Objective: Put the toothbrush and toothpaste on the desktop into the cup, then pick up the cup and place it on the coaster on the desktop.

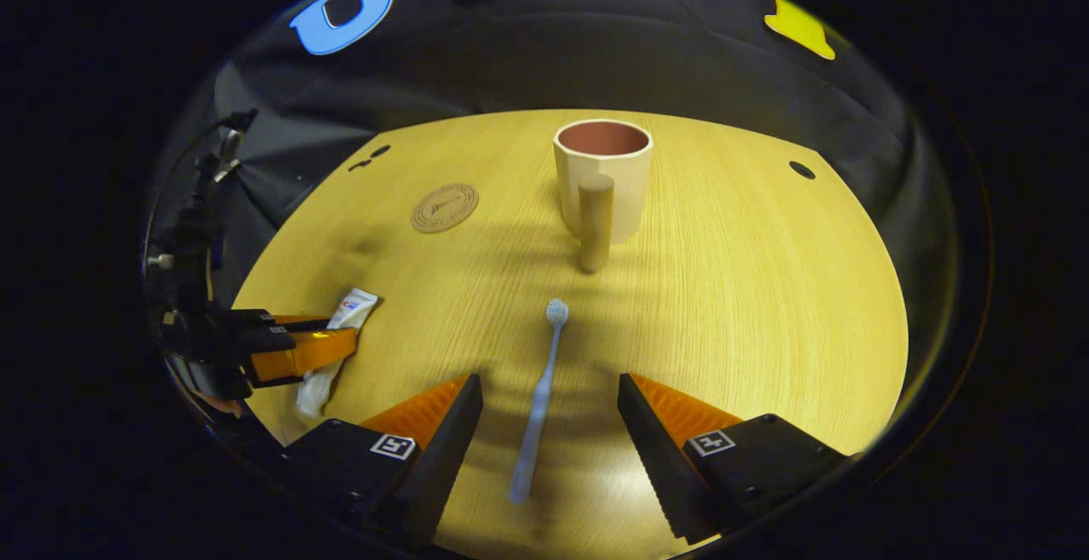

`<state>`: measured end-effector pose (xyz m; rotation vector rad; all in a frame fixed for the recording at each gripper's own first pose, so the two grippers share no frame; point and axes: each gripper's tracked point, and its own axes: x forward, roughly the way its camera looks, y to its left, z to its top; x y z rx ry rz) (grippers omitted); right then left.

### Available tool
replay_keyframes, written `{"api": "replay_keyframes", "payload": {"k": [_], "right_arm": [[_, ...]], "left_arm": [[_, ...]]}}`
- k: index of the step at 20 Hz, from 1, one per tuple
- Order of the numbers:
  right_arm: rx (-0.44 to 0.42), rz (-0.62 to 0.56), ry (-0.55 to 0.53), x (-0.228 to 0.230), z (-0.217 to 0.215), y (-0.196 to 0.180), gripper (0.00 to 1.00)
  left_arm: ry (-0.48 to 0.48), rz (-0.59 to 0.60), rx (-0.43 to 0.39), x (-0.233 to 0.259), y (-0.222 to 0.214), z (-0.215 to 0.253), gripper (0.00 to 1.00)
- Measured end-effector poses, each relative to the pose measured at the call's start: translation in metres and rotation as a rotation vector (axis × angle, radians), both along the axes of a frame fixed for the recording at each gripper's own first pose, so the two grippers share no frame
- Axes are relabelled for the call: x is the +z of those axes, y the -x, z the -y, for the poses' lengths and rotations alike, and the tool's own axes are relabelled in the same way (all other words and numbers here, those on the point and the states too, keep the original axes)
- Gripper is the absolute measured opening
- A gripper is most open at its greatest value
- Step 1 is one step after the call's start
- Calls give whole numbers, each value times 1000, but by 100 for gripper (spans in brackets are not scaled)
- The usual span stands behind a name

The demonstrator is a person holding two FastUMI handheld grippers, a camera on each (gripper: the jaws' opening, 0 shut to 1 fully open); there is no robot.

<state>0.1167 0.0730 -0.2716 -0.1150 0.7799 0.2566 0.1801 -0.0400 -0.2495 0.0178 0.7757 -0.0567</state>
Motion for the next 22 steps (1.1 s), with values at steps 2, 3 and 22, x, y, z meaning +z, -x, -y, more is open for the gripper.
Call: {"api": "replay_keyframes", "payload": {"k": [2,3,22], "right_arm": [[-26,-36,24,-10,1,-1,99],[-41,-48,33,-15,2,-3,99],[21,-115,94,-28,-11,-7,5]], "left_arm": [[3,15,-3,-1,0,0,19],[5,20,-5,-2,0,0,19],[-3,23,-18,-2,8,2,19]]}}
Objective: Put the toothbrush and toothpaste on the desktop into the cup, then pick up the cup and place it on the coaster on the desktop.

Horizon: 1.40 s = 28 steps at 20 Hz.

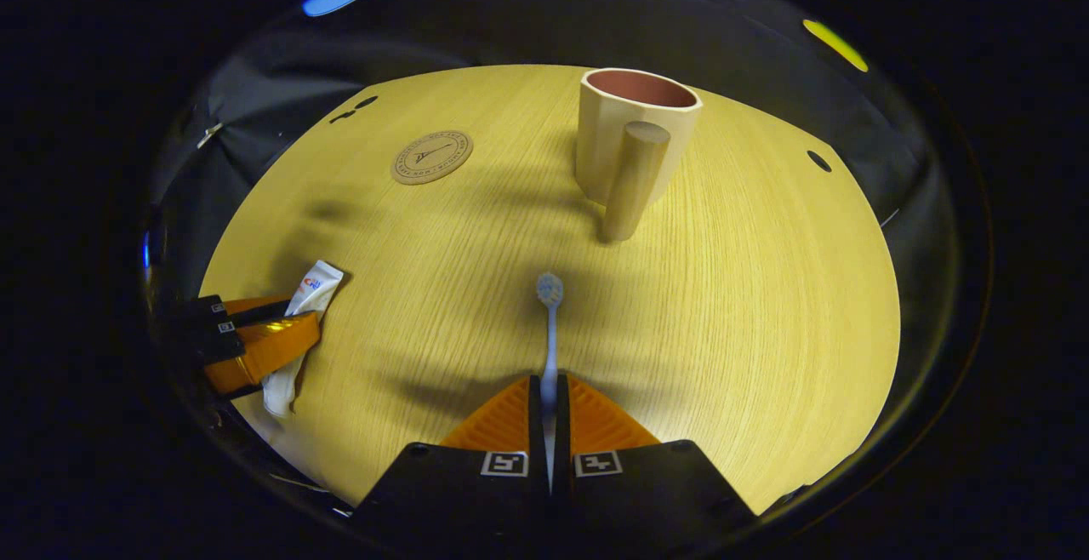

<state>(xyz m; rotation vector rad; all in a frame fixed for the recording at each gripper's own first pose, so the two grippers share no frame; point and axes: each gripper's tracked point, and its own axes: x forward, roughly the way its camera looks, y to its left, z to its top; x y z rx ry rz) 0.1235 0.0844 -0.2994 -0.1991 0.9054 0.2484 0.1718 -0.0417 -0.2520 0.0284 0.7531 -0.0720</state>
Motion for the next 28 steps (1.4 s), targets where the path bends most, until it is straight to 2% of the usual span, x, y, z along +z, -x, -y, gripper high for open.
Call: {"api": "replay_keyframes", "payload": {"k": [10,13,17,20,23,28], "right_arm": [[-15,55,-75,24,35,1,5],[-9,70,-89,25,39,0,5],[-25,89,-150,45,42,5,5],[-38,127,-195,65,47,1,5],[-46,159,-192,71,59,-11,5],[-100,172,-189,72,87,-25,5]], "left_arm": [[63,12,62,5,10,2,19],[88,62,65,24,12,9,19],[107,163,44,76,9,22,19],[127,241,4,126,-13,46,19],[159,307,-24,175,-36,69,19],[133,482,-154,257,-91,127,19]]}}
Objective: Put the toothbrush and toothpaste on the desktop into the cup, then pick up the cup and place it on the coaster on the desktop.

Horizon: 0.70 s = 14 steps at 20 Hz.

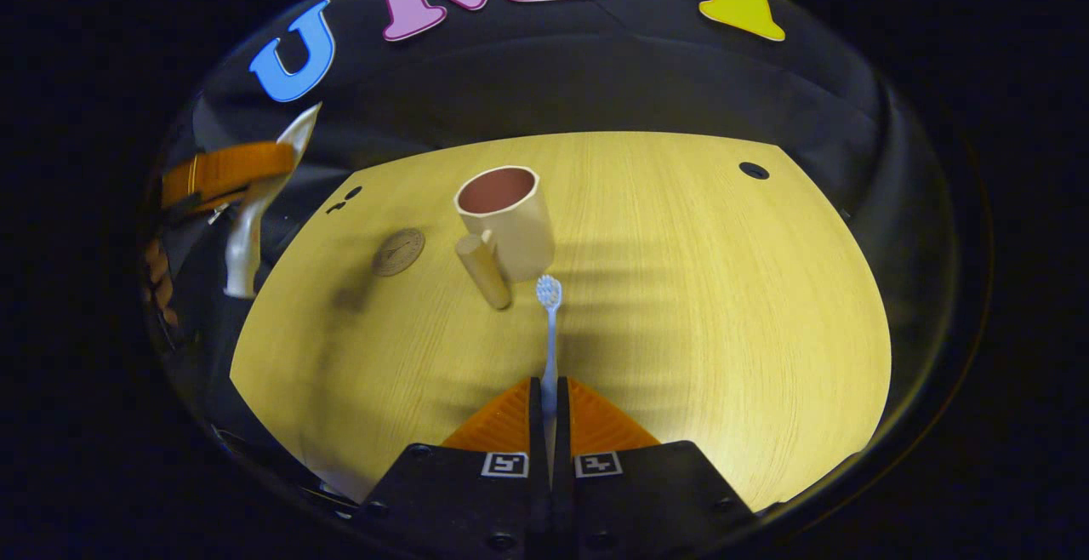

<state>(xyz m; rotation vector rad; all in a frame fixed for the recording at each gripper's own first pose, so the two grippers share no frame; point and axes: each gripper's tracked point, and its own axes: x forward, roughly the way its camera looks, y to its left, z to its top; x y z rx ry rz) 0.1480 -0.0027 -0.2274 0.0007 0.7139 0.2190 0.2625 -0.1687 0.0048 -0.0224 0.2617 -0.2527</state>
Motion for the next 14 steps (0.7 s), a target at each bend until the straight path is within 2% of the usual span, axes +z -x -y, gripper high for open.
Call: {"api": "replay_keyframes", "payload": {"k": [3,6,11,14], "right_arm": [[-31,-4,-14,0,12,-8,5],[-68,13,-11,1,29,-19,5],[-119,12,-21,2,53,-29,5],[-135,22,-11,1,65,-35,5]], "left_arm": [[-41,78,-70,22,-31,39,19],[8,105,-122,28,-55,78,19],[58,145,-181,13,-103,111,19],[78,163,-195,-4,-128,113,19]]}}
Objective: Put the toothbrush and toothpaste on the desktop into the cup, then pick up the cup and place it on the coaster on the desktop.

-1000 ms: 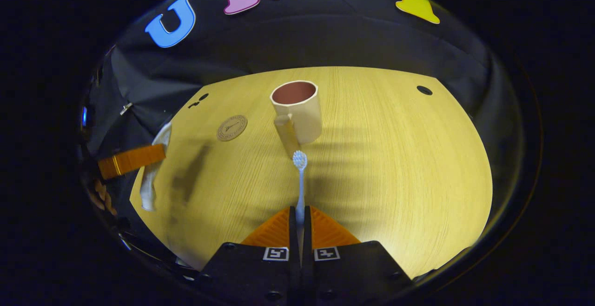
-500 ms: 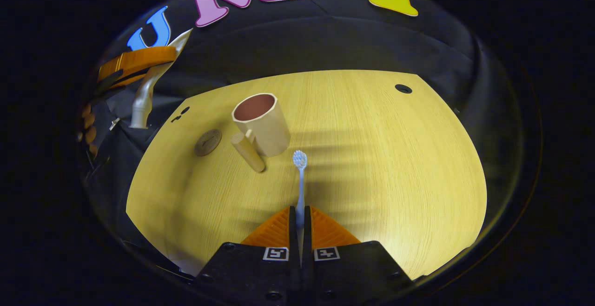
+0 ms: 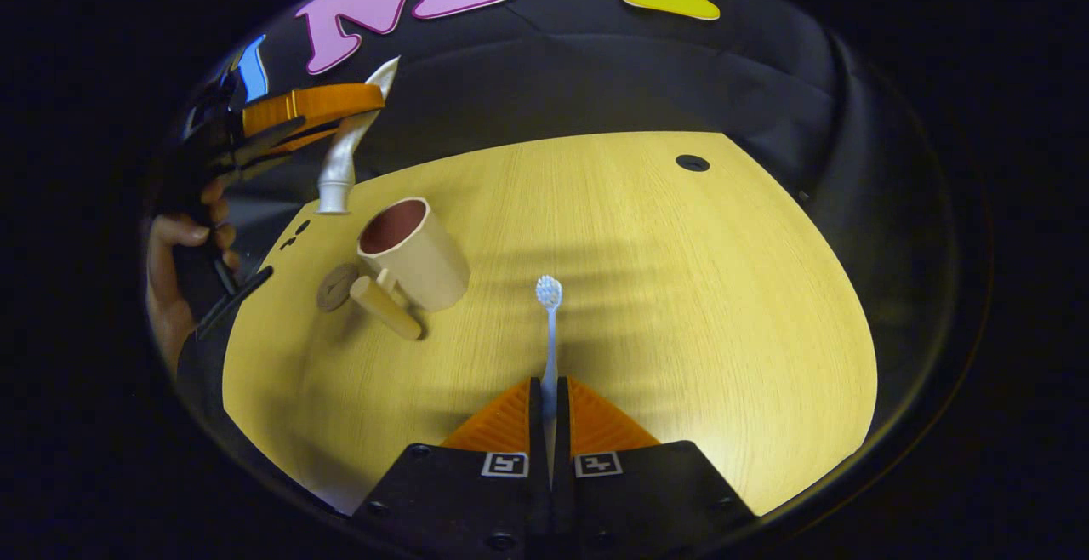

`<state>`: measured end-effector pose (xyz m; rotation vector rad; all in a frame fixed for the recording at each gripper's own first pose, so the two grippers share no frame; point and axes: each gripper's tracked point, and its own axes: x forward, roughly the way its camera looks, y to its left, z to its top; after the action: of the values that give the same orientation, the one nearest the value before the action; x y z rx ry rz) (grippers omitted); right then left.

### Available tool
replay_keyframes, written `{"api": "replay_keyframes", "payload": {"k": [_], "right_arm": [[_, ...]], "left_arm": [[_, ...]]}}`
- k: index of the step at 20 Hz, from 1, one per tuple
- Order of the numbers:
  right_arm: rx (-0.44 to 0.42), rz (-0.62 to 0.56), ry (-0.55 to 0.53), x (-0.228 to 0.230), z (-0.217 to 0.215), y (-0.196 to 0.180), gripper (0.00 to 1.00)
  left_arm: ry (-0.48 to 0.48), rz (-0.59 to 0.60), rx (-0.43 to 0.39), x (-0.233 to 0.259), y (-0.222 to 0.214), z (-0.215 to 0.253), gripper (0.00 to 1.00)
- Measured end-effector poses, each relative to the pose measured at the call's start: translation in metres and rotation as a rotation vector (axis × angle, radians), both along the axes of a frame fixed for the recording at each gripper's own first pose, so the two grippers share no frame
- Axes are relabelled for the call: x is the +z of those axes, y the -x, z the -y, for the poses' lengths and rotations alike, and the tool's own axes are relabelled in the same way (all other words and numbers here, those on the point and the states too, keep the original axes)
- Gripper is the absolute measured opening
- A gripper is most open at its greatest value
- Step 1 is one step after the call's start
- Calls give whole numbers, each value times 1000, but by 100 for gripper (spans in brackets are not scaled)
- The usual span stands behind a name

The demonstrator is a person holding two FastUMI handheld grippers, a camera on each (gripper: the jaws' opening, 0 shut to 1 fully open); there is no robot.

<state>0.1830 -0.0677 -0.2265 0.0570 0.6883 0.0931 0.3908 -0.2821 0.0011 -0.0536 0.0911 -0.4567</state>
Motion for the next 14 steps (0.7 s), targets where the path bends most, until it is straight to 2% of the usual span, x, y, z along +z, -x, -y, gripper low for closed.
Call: {"api": "replay_keyframes", "payload": {"k": [4,8,9,10,12,13,14], "right_arm": [[0,-15,-4,-4,3,-3,5],[33,-24,8,-13,-4,-4,5],[41,-24,6,-13,-7,-5,5],[48,-22,6,-12,-10,-6,5],[58,-17,-1,-9,-13,-6,5],[62,-14,-6,-9,-15,-4,5],[68,-10,-6,-7,-18,-1,5]], "left_arm": [[60,45,-30,-15,-12,4,19],[45,54,-40,-34,-16,8,18],[40,51,-37,-42,-13,8,24],[35,53,-27,-47,-9,6,20],[22,38,-25,-60,0,3,28],[10,34,-22,-65,5,1,28],[-8,33,-24,-67,10,0,46]]}}
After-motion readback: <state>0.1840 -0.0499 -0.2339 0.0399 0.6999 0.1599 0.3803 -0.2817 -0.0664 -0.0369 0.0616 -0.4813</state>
